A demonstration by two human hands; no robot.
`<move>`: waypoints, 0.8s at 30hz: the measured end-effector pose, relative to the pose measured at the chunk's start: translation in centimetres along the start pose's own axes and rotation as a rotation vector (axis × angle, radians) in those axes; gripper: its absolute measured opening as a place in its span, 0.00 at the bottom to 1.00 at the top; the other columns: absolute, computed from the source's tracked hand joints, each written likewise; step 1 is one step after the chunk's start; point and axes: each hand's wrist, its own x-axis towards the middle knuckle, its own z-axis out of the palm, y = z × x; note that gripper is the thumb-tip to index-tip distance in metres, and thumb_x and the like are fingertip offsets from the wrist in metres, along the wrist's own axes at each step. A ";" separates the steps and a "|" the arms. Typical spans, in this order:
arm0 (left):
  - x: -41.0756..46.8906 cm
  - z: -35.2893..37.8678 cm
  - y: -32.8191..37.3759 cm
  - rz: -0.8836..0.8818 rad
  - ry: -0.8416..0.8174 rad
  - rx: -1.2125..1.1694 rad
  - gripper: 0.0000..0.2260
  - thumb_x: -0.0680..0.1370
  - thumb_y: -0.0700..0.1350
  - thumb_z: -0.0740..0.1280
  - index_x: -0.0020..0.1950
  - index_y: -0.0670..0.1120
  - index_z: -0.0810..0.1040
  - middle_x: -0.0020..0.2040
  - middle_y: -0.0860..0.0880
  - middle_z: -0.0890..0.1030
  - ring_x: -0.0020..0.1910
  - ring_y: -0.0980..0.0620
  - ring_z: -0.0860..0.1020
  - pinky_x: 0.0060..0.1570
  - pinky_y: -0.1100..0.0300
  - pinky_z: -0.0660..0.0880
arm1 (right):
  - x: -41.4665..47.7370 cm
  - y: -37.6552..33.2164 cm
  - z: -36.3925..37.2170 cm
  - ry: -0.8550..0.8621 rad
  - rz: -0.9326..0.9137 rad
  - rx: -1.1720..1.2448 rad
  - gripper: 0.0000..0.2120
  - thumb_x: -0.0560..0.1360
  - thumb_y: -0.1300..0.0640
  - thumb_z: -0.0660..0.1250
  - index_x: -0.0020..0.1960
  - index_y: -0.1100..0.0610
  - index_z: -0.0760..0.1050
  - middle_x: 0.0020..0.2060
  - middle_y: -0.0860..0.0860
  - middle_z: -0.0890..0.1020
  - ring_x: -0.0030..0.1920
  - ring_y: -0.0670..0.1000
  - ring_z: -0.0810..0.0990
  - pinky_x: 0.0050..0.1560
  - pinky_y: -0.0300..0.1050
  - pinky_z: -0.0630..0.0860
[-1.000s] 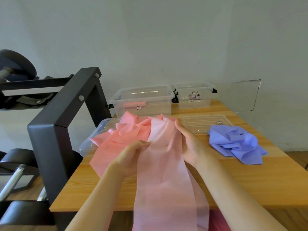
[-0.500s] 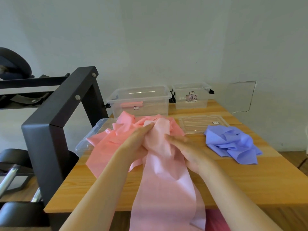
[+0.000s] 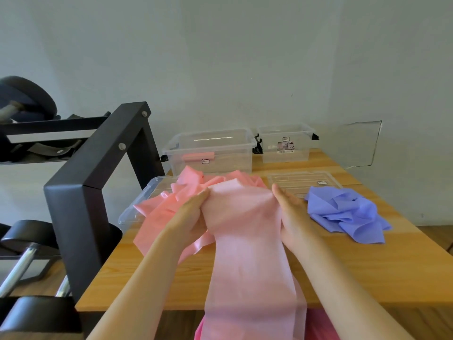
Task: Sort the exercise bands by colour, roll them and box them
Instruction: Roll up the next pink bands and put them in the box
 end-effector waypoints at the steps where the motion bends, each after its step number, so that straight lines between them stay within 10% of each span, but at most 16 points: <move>1: -0.2 0.0 0.0 -0.005 -0.001 -0.030 0.15 0.83 0.48 0.57 0.67 0.48 0.76 0.53 0.46 0.85 0.48 0.50 0.84 0.45 0.56 0.81 | -0.1 -0.1 -0.1 -0.004 0.000 0.020 0.15 0.79 0.52 0.65 0.60 0.61 0.78 0.47 0.57 0.85 0.43 0.53 0.83 0.39 0.44 0.78; 11: -0.7 0.7 -0.9 0.060 -0.086 -0.220 0.25 0.73 0.49 0.67 0.68 0.42 0.73 0.53 0.42 0.82 0.48 0.44 0.83 0.41 0.53 0.81 | -1.1 0.0 -0.7 -0.215 0.162 0.042 0.15 0.67 0.48 0.70 0.49 0.54 0.83 0.40 0.53 0.84 0.38 0.52 0.83 0.42 0.46 0.75; 19: -1.5 0.4 -1.5 0.012 -0.196 -0.106 0.25 0.52 0.41 0.77 0.49 0.38 0.84 0.41 0.40 0.82 0.39 0.43 0.82 0.41 0.53 0.80 | -1.0 1.1 0.5 -0.294 0.348 -0.079 0.38 0.72 0.30 0.58 0.65 0.61 0.76 0.56 0.59 0.82 0.53 0.58 0.82 0.49 0.48 0.78; 24: -1.8 0.3 -1.9 -0.038 -0.272 -0.054 0.27 0.46 0.40 0.76 0.45 0.37 0.85 0.41 0.39 0.83 0.38 0.42 0.82 0.40 0.54 0.80 | -1.4 1.2 2.4 -0.333 0.376 0.093 0.36 0.73 0.31 0.62 0.68 0.58 0.75 0.66 0.62 0.76 0.66 0.60 0.75 0.72 0.56 0.64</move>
